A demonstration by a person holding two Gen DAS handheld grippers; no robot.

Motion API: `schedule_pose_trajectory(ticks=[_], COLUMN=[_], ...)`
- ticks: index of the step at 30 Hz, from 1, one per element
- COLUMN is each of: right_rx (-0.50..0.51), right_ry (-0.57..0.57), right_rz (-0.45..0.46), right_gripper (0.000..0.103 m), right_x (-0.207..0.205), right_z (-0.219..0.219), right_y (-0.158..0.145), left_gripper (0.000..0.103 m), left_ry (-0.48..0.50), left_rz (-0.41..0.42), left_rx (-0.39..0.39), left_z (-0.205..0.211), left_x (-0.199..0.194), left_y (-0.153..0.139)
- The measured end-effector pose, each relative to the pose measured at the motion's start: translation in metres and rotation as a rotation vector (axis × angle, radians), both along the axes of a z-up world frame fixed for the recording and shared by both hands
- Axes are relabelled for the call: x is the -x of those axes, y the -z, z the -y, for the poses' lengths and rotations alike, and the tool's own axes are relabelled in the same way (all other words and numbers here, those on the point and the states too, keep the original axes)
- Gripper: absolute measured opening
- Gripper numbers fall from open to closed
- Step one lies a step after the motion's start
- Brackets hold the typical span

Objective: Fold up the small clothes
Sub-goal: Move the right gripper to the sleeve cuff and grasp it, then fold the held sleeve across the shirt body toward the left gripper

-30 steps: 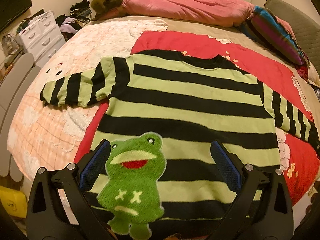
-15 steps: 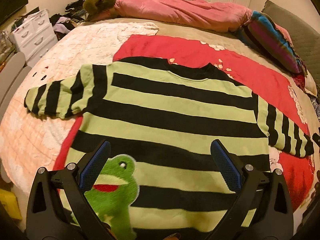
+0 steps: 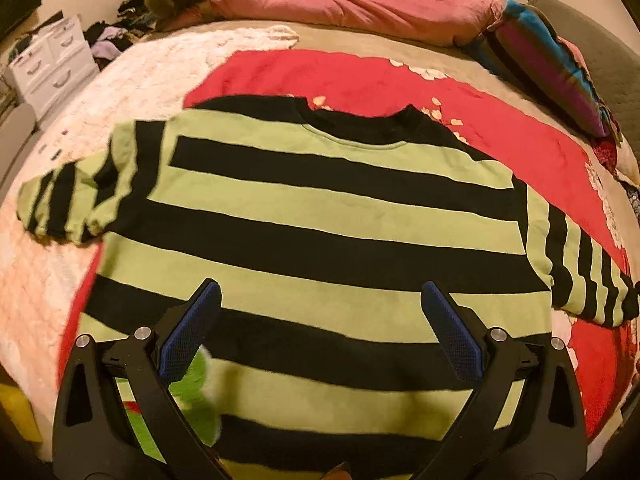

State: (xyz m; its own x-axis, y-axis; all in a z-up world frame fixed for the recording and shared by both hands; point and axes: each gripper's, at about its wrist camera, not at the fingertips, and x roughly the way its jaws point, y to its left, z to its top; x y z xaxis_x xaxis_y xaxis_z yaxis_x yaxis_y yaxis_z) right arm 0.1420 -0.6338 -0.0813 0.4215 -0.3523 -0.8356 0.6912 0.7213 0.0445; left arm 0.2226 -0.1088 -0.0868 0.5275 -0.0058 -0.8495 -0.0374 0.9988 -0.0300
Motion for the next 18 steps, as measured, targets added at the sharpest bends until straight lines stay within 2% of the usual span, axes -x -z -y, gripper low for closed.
schedule_pose_trajectory(ticks=[4, 7, 9, 14, 15, 16, 17, 18], right_rx=[-0.071, -0.103, -0.108, -0.176, -0.169, -0.166, -0.167, -0.18], right_ry=[-0.017, -0.013, -0.01, -0.016, -0.024, -0.038, -0.05, -0.058], right_rz=[0.001, -0.02, -0.023, 0.036, 0.035, 0.04, 0.049, 0.063], right_gripper=[0.099, 0.099, 0.099, 0.098, 0.092, 0.077, 0.07, 0.056], right_x=[-0.01, -0.015, -0.016, -0.015, -0.015, -0.016, -0.015, -0.014], right_z=[0.02, 0.025, 0.026, 0.023, 0.021, 0.019, 0.017, 0.018], right_y=[0.016, 0.027, 0.03, 0.035, 0.034, 0.033, 0.031, 0.029], left_gripper=[0.094, 0.094, 0.094, 0.094, 0.094, 0.094, 0.094, 0.094], left_ry=[0.004, 0.02, 0.031, 0.018, 0.023, 0.026, 0.028, 0.031], left_rz=[0.011, 0.051, 0.042, 0.072, 0.079, 0.084, 0.083, 0.08], left_rx=[0.022, 0.014, 0.0, -0.001, -0.002, -0.013, -0.019, -0.023], left_z=[-0.004, -0.01, -0.016, -0.026, -0.026, -0.026, -0.026, -0.027], left_x=[0.002, 0.007, 0.008, 0.008, 0.009, 0.009, 0.008, 0.008], left_y=[0.016, 0.029, 0.038, 0.038, 0.038, 0.038, 0.039, 0.04])
